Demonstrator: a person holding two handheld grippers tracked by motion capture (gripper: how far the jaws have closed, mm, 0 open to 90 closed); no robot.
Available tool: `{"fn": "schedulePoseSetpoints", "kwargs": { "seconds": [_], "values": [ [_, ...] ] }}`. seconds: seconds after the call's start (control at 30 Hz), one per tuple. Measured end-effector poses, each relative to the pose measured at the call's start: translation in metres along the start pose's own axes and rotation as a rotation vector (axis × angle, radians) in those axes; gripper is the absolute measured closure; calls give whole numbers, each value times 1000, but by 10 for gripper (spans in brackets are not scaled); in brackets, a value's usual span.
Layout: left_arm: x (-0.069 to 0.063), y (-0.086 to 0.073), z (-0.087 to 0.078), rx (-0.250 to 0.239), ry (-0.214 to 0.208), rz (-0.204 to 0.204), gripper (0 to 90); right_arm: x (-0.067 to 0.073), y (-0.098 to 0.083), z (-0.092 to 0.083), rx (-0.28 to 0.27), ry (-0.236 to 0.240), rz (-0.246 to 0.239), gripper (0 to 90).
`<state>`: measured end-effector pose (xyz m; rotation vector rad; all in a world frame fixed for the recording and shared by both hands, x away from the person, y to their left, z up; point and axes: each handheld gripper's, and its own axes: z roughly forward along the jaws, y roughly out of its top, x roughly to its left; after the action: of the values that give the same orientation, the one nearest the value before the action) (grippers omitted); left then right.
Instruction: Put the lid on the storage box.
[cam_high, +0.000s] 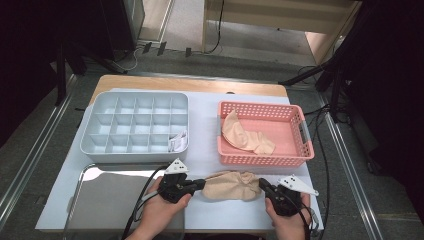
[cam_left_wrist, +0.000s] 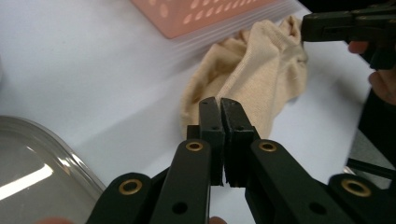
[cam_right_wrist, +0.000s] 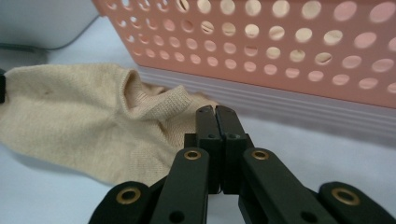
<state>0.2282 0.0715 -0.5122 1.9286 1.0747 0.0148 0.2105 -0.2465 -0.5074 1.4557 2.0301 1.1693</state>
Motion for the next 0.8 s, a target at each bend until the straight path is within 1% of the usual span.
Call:
{"fn": "schedulePoseSetpoints", "kwargs": {
  "seconds": [0.03, 0.1, 0.17, 0.2, 0.23, 0.27, 0.3, 0.43, 0.5, 0.53, 0.57, 0.6, 0.63, 0.67, 0.73, 0.77, 0.8],
  "values": [
    [1, -1, 2, 6, 8, -3, 897, -1, 0, 4, 3, 2, -3, 900],
    [3, -2, 3, 8, 27, -9, 897, 0, 0, 8, -3, -11, -3, 900],
    [6, -1, 3, 4, 28, -17, 897, 0, 0, 12, -9, -16, -5, 900],
    [7, -1, 3, 1, 37, -17, 898, 0, 1, 13, -10, -18, -3, 900],
    [7, -1, 3, -2, 39, -19, 898, 0, 1, 15, -5, -25, -13, 900],
    [7, -2, 4, 3, 38, -19, 899, 1, 0, 17, 4, -39, -13, 900],
    [7, -2, 5, 6, 46, -20, 899, 1, -1, 19, 8, -44, -16, 900],
    [5, -3, 8, -3, 41, -13, 896, -1, -4, 20, 9, -42, -10, 900],
    [5, -3, 7, -14, 48, -16, 870, -3, -5, 18, -6, -20, -7, 885],
    [5, -3, 6, -19, 46, -19, 826, -3, -6, 16, -18, -9, 0, 852],
    [6, -4, 5, -32, 53, -24, 808, -4, -6, 14, -34, -8, 10, 821],
    [6, -4, 3, -35, 56, -22, 797, -5, -7, 11, -49, -10, 31, 805],
    [7, -4, 2, -44, 55, -23, 794, -8, -8, 8, -70, -6, 44, 792],
    [8, -5, 1, -48, 44, -29, 780, -9, -9, 5, -82, 4, 67, 783],
    [8, -5, 0, -46, 36, -37, 742, -12, -11, 2, -85, 25, 99, 771],
    [8, -6, 0, -41, 33, -38, 724, -12, -12, 2, -80, 36, 101, 766],
    [8, -6, 1, -34, 29, -37, 706, -12, -13, 2, -70, 36, 106, 761]
  ]
}}
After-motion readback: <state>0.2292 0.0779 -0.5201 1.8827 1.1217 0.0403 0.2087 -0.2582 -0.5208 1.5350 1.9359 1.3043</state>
